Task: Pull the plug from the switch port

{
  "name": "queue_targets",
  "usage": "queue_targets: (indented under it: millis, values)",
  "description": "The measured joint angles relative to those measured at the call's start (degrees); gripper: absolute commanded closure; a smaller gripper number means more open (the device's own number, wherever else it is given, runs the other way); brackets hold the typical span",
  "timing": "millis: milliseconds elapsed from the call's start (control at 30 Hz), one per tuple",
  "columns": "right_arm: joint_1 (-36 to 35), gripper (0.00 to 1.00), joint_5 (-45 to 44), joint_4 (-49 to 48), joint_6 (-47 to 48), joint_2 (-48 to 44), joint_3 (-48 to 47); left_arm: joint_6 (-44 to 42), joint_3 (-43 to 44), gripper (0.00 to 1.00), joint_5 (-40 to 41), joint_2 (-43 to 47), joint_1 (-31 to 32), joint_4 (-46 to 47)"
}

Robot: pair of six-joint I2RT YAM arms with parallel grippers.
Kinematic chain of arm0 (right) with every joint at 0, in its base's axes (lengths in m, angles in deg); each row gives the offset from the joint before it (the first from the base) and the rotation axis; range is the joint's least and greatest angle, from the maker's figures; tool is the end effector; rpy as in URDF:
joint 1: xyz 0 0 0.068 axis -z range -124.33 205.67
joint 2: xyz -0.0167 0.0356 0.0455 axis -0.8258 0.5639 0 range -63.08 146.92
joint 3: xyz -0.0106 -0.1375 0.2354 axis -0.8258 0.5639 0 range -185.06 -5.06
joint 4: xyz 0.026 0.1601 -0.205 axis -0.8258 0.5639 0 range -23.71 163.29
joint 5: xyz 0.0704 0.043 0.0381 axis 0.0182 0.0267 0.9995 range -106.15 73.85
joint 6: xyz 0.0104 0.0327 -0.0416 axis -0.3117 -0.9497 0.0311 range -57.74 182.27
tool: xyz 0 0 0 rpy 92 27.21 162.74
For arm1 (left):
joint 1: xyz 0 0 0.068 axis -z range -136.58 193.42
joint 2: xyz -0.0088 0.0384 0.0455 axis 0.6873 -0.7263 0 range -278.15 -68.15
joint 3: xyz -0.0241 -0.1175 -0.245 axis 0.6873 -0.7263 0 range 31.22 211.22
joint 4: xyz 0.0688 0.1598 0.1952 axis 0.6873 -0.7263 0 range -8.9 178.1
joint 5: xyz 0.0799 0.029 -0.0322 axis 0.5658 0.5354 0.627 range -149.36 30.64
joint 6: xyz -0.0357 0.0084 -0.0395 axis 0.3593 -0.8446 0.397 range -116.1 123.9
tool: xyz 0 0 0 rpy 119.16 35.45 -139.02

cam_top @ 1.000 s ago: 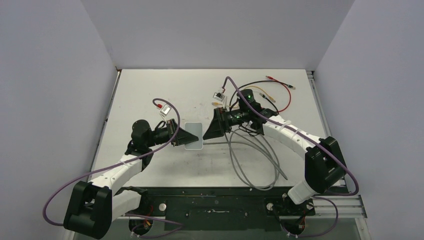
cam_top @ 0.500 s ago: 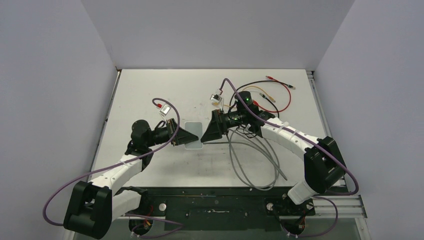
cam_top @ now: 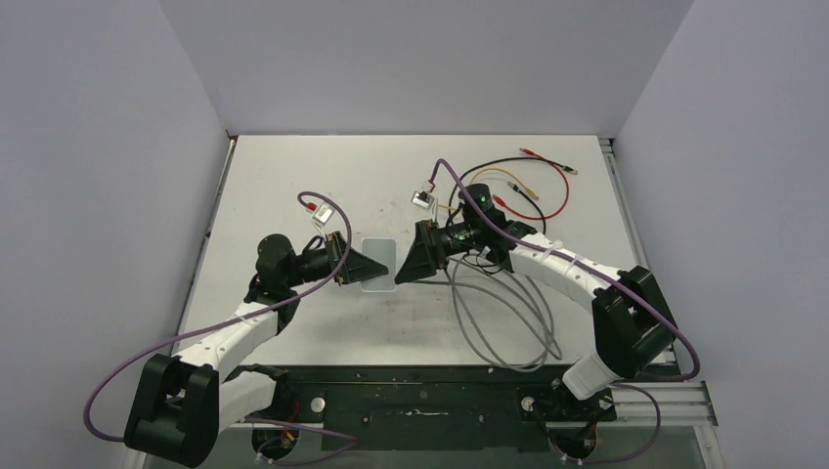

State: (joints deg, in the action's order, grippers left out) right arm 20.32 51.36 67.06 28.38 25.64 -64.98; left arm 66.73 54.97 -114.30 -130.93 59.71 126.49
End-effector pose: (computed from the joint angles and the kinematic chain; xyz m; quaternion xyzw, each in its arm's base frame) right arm 0.2532 0.2200 0.2688 -0.2888 0.7148 0.6328 0.0716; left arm 0.2048 -0.0901 0.2396 0.0487 0.7077 -0.6502 0.2721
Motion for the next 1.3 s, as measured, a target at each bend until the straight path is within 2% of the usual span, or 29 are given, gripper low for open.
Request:
queue_targets:
  millis: [300,533,633,733,833,1133,1300]
  values:
    - [0.0,0.53,0.8,0.2,-0.2,0.0,0.6,0.0,0.0,1.00,0.2,0.1,-0.1,0.1]
    - [0.0,0.53,1.3,0.1,-0.5,0.0,0.6,0.0,0.0,1.00,0.3,0.2,-0.2,0.6]
    - [-0.1,0.37,1.4,0.1,-0.7,0.0,0.6,0.0,0.0,1.00,0.3,0.2,-0.2,0.9]
    - [-0.2,0.35,1.4,0.0,-1.0,0.2,0.6,0.0,0.0,1.00,0.3,0.1,-0.2,0.9]
    - [-0.4,0.48,1.4,-0.1,-1.0,0.2,0.6,0.0,0.0,1.00,0.3,0.0,-0.2,0.9]
    - [-0.4,0.66,1.9,-0.3,-1.2,2.1,0.6,0.0,0.0,1.00,0.3,-0.7,-0.2,0.9]
    - [-0.4,0.79,2.5,-0.3,-1.4,3.0,0.3,0.1,0.0,1.00,0.2,-1.0,-0.3,0.8]
